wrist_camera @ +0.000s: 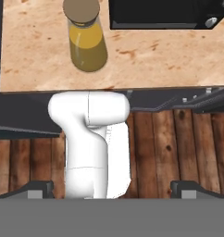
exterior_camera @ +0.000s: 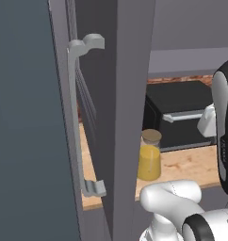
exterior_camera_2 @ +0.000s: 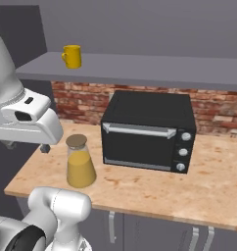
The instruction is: There is a tray on the dining counter. Grab the cup, mug, and pitcher and place them on the tray. The pitcher may be placed next to the tray if it cannot fit the tray.
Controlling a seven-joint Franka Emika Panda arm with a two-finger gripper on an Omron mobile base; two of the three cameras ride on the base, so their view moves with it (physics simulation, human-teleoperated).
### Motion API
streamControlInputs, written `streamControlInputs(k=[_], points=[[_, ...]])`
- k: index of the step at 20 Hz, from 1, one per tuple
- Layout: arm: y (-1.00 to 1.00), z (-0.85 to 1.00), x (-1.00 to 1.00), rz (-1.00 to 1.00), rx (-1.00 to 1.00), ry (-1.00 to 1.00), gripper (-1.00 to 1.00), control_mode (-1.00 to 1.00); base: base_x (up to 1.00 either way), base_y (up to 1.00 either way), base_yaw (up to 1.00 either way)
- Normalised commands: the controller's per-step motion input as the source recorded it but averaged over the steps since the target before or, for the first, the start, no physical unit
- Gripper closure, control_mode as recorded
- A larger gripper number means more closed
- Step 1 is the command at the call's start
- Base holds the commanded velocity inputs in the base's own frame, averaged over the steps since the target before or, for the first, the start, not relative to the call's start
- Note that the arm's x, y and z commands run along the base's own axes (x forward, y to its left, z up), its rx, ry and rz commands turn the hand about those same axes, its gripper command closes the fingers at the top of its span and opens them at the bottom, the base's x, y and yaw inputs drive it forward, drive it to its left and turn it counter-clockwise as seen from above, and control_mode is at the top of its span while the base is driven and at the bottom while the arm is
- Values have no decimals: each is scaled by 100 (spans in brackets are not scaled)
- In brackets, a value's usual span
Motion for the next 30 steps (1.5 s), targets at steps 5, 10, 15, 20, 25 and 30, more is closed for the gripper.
streamControlInputs(k=[5,10,15,20,25,30], points=[[0,0,0,0,0,0,-100,-100,0,0,-1],[0,-2,0,0,0,-2,-100,-100,0,0,0],[8,8,-4,0,0,-16,-100,-100,0,0,0],[5,28,-18,0,0,-27,-100,-100,0,0,0],[0,39,-7,0,0,-22,-100,-100,0,0,0],[0,25,0,0,0,-11,-100,-100,0,0,0]])
